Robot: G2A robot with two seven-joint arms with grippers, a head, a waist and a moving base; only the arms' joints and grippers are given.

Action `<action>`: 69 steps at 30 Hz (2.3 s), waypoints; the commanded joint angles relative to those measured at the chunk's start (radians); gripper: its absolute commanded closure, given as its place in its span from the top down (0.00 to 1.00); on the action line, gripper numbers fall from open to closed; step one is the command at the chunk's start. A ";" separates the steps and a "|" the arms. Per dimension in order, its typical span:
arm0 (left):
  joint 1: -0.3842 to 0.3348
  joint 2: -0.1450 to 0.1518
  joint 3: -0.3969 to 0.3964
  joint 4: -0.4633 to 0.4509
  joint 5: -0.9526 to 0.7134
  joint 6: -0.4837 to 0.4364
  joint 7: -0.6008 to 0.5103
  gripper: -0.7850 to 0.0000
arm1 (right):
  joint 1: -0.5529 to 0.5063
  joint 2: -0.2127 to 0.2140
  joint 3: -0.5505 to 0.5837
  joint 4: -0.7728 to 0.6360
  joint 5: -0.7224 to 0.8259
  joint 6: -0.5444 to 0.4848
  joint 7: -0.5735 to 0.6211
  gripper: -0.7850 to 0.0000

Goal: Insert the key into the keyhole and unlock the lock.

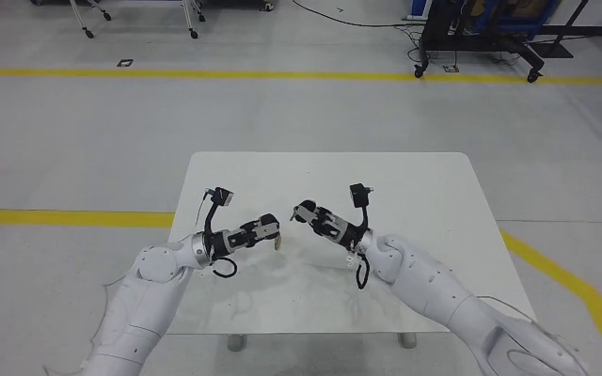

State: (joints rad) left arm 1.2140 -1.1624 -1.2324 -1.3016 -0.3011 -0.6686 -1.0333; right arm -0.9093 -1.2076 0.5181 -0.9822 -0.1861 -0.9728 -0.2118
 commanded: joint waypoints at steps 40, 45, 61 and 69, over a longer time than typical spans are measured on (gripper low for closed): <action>-0.007 0.017 0.032 0.005 -0.029 0.027 0.045 0.00 | -0.064 -0.041 0.118 -0.047 0.167 -0.025 0.308 1.00; -0.013 0.022 0.021 0.014 -0.079 0.037 0.013 0.00 | -0.064 -0.041 0.118 -0.047 0.167 -0.025 0.308 1.00; -0.060 0.039 0.051 0.006 0.078 0.025 -0.122 0.00 | -0.124 0.076 0.346 -0.273 -0.331 0.061 0.498 1.00; -0.063 0.047 0.101 -0.025 0.168 0.008 -0.126 0.00 | -0.240 0.140 0.443 -0.449 -0.225 0.118 0.767 0.62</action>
State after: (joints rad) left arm 1.1513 -1.1168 -1.1348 -1.3230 -0.1370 -0.6569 -1.1631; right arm -1.1491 -1.0690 0.9654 -1.4270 -0.4356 -0.8696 0.5195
